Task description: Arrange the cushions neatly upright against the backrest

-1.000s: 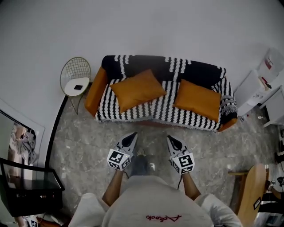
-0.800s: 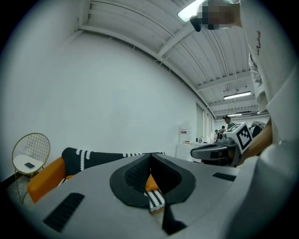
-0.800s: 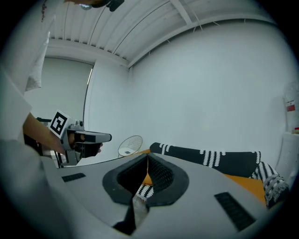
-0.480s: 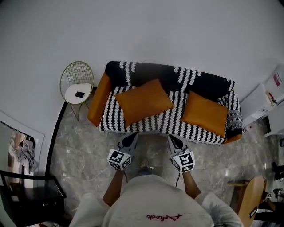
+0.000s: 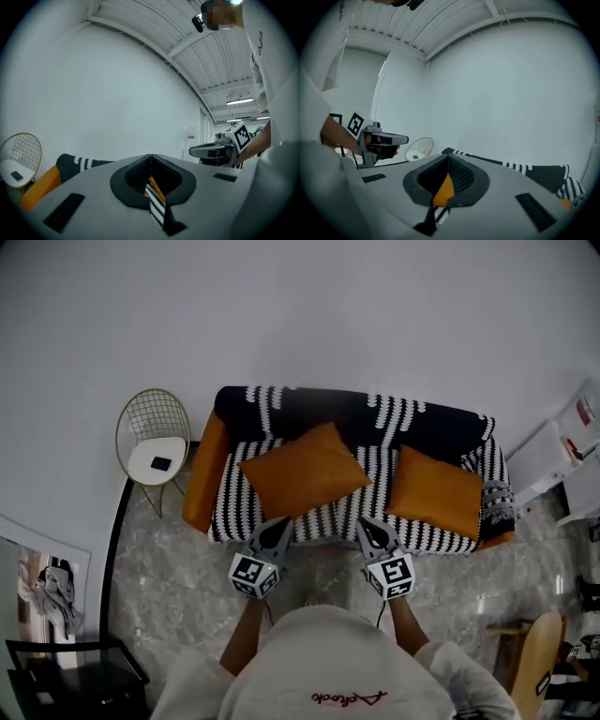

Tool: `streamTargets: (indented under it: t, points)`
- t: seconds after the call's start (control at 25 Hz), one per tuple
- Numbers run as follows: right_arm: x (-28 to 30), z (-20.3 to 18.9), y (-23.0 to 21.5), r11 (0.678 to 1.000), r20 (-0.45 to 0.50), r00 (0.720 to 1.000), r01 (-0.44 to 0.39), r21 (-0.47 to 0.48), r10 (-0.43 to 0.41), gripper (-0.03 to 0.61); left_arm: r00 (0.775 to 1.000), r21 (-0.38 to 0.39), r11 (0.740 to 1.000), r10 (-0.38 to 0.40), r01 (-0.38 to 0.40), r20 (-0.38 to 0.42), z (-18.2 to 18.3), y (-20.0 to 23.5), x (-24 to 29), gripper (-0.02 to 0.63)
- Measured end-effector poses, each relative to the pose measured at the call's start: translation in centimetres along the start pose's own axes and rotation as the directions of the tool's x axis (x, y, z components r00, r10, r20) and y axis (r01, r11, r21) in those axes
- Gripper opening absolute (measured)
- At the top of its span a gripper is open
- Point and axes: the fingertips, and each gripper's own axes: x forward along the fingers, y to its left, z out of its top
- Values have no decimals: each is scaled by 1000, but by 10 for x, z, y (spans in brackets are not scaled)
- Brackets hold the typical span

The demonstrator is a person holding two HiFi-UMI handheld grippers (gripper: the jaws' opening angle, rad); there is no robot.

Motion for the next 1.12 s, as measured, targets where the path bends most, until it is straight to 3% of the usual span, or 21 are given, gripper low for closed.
streamTargets:
  t: [0.52, 1.12]
  points:
    - [11, -18, -18, 997, -35, 997, 65, 38, -64, 28, 996, -11, 997, -75, 74, -42, -11, 7, 30, 29]
    - [91, -16, -56, 999, -26, 1000, -6, 50, 8, 28, 998, -7, 1000, -12, 12, -56, -7, 63, 79, 29]
